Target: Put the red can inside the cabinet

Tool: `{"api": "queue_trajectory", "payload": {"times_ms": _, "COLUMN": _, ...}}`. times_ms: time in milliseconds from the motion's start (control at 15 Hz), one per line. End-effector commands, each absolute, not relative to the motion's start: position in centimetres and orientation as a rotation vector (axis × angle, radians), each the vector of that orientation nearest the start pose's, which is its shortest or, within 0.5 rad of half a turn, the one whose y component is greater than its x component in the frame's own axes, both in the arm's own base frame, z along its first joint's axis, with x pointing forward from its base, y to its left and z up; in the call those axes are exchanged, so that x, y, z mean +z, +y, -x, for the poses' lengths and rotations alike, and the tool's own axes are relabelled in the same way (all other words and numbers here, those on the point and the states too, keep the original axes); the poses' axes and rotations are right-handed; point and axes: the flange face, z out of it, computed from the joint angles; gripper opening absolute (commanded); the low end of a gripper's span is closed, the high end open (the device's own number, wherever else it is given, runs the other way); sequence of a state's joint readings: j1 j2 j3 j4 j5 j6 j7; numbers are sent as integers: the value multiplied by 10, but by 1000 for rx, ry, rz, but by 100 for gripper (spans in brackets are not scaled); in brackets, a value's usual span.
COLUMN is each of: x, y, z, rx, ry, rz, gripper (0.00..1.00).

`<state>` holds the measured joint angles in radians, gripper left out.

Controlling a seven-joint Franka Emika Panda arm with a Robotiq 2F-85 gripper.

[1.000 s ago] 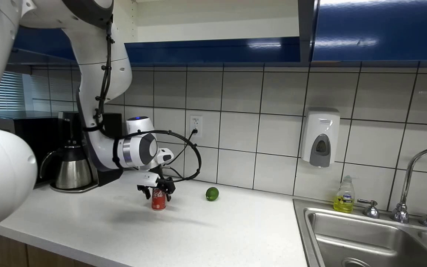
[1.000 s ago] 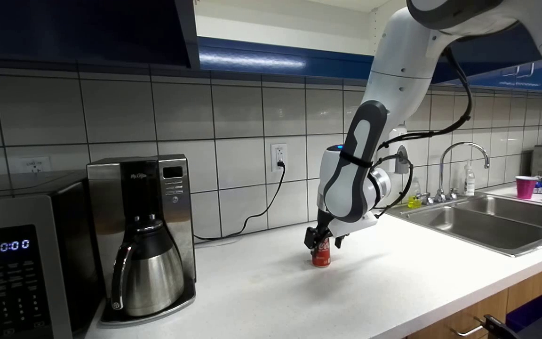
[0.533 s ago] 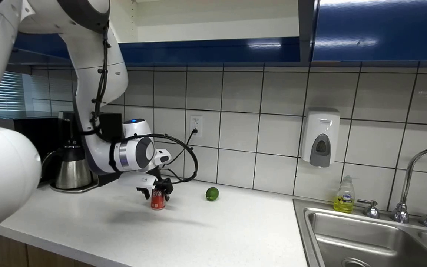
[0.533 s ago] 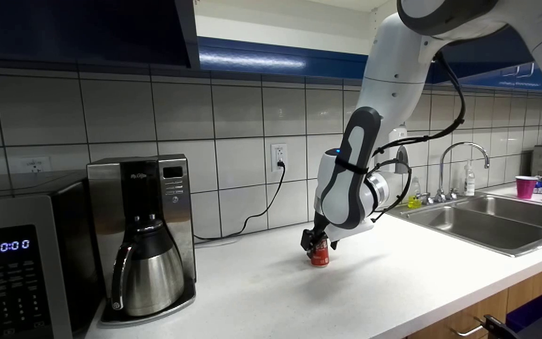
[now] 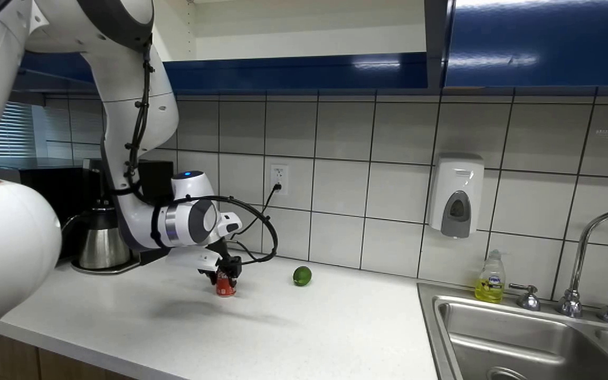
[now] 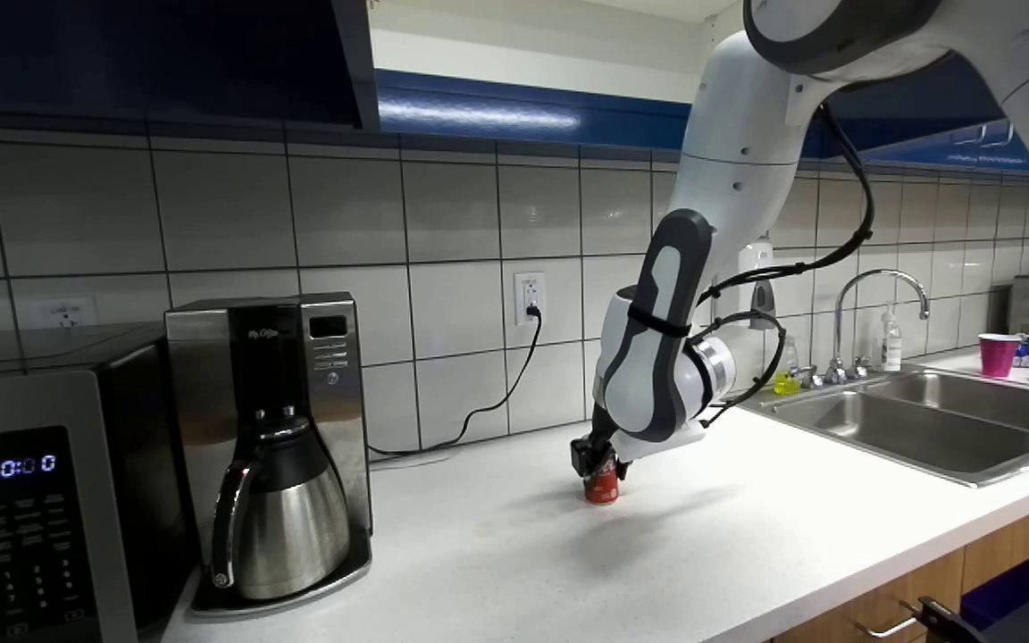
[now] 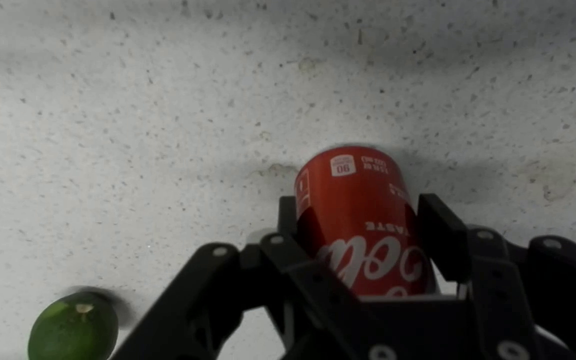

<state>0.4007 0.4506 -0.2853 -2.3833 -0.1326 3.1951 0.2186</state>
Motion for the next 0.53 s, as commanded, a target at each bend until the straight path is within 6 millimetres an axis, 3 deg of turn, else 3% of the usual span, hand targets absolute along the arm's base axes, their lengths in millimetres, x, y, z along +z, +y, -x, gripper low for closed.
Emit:
{"api": "queue_trajectory", "payload": {"times_ms": 0, "x": 177, "y": 68, "z": -526, "rx": -649, "ry": -137, "rz": 3145, "gripper": 37}}
{"api": "queue_trajectory", "payload": {"times_ms": 467, "x": 187, "y": 66, "z": -530, "rx": -654, "ry": -96, "rz": 3149, "gripper": 37}}
